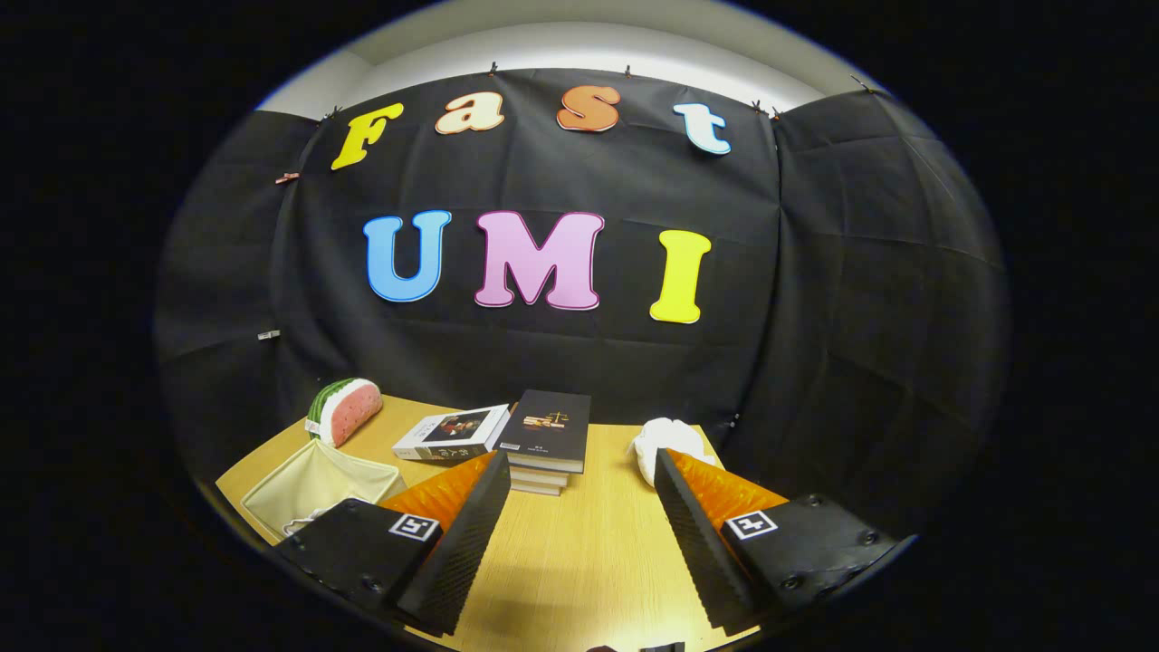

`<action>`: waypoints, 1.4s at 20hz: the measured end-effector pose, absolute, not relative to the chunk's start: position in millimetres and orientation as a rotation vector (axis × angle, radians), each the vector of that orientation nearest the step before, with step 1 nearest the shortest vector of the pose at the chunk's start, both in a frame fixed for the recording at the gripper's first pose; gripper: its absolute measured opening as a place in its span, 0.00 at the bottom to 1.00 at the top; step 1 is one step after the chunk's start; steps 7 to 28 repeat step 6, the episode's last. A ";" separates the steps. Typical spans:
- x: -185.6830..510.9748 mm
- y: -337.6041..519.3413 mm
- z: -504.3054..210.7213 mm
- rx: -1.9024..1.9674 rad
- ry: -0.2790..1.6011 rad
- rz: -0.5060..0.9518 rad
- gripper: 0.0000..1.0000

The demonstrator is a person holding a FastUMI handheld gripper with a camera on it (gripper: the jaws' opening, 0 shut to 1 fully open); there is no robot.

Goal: Open the storage box then place both shoes into the box .Put the left shoe in first, then the right shoe, with the right side of both shoes facing outward in a uniform manner.

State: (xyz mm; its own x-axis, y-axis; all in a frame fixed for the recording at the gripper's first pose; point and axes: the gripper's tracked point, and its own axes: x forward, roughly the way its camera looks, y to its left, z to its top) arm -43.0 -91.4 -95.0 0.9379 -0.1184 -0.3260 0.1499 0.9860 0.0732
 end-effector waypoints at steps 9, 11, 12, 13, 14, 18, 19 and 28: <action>-44.7 -100.5 -93.0 0.094 0.317 -0.145 0.98; -44.7 -100.5 -93.0 0.094 0.317 -0.145 0.98; -44.7 -100.5 -93.0 0.094 0.317 -0.145 0.98; -44.7 -100.5 -93.0 0.094 0.317 -0.145 0.98; -44.7 -100.5 -93.0 0.094 0.317 -0.145 0.98; -44.7 -100.5 -93.0 0.094 0.317 -0.145 0.98; -44.7 -100.5 -93.0 0.094 0.317 -0.145 0.98; -44.7 -100.5 -93.0 0.094 0.317 -0.145 0.98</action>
